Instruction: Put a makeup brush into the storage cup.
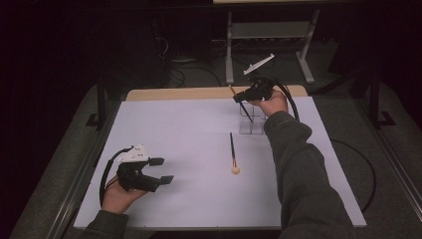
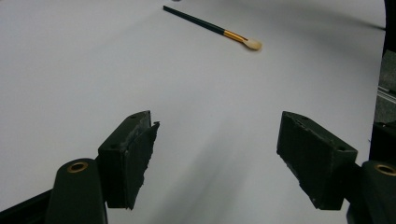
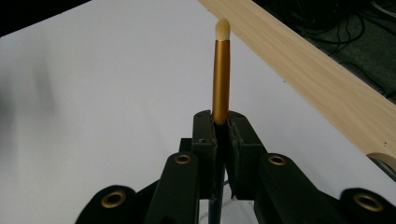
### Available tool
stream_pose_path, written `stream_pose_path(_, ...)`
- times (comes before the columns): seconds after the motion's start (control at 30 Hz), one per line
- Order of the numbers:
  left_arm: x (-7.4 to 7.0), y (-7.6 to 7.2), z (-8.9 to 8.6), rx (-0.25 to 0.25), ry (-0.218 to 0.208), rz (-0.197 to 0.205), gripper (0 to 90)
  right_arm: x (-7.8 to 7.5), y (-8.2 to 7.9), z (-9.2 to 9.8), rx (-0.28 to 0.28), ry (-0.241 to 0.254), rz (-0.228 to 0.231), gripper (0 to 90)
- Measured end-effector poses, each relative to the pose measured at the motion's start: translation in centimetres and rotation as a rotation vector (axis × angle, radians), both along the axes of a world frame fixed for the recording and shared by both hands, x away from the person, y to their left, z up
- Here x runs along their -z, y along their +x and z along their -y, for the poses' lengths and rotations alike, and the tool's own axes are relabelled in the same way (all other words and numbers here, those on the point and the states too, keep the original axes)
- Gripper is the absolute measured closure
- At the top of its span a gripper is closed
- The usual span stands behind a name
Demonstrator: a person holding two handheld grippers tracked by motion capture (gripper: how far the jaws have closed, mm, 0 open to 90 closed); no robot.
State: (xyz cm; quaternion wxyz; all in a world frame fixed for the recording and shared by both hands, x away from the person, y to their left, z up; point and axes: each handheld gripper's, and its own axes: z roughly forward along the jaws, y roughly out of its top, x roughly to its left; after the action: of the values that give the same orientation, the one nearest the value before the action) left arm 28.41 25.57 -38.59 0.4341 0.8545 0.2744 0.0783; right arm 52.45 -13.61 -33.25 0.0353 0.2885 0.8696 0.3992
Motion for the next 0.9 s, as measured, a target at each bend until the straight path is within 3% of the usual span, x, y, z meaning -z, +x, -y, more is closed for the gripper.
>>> stream_pose_path(0.2, -0.1, 0.0, 0.0, -0.002, -0.007, 0.001, 26.4, 0.3, -0.1, 0.4, 0.002, -0.011, 0.014, 81.5)
stream_pose_path(0.57, 0.0, 0.0, 0.3, 0.013, -0.006, 0.000, 26.3, 0.8, -0.5, 1.2, 0.044, -0.020, -0.016, 77.7)
stream_pose_path(0.9, 0.0, 0.1, 0.3, 0.024, 0.013, 0.008, 26.4, 0.6, -1.1, 2.2, 0.076, 0.006, -0.001, 73.4)
